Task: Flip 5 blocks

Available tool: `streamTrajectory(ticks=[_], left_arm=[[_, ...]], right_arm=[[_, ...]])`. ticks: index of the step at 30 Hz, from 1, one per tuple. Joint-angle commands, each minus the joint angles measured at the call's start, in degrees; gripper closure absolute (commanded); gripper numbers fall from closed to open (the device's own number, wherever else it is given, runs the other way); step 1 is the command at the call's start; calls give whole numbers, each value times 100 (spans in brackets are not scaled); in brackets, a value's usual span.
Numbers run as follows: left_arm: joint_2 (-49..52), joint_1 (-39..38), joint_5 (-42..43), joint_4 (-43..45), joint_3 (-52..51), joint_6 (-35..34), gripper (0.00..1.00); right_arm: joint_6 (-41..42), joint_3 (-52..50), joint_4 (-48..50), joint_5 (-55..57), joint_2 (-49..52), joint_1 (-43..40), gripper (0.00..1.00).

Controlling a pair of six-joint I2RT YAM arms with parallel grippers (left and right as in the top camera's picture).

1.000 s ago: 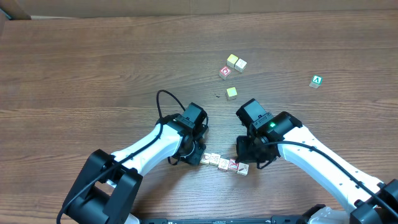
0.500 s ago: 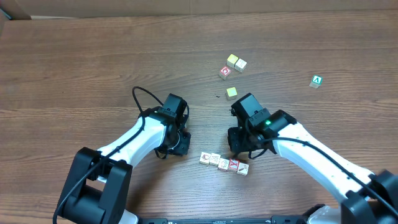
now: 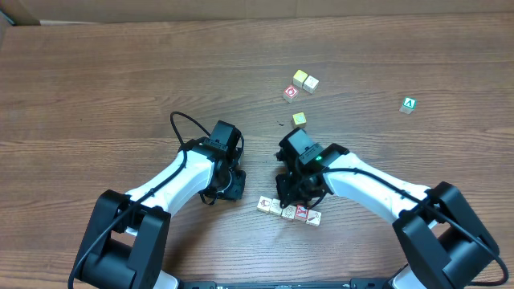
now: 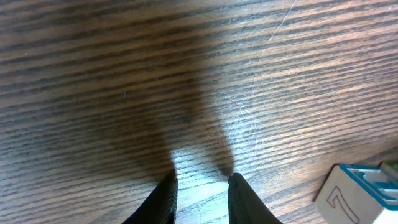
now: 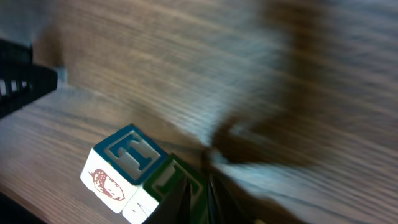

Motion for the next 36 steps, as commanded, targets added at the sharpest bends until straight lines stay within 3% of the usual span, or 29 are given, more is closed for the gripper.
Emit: streamTrajectory(ticks=[1, 18, 24, 29, 36], left_arm=[[138, 39, -219, -15, -13, -74, 78], [138, 37, -214, -17, -13, -76, 78], [138, 37, -125, -13, -13, -46, 81], [138, 35, 407, 48, -13, 269, 83], [138, 35, 944, -11, -13, 826, 89]], right_arm=[[-33, 98, 26, -120, 24, 118, 87], [354, 339, 310, 562, -2, 116, 91], [269, 1215, -507, 654, -37, 105, 91], [216, 1268, -977, 623, -90, 105, 94], [767, 1268, -2361, 1233, -1165, 109, 96]])
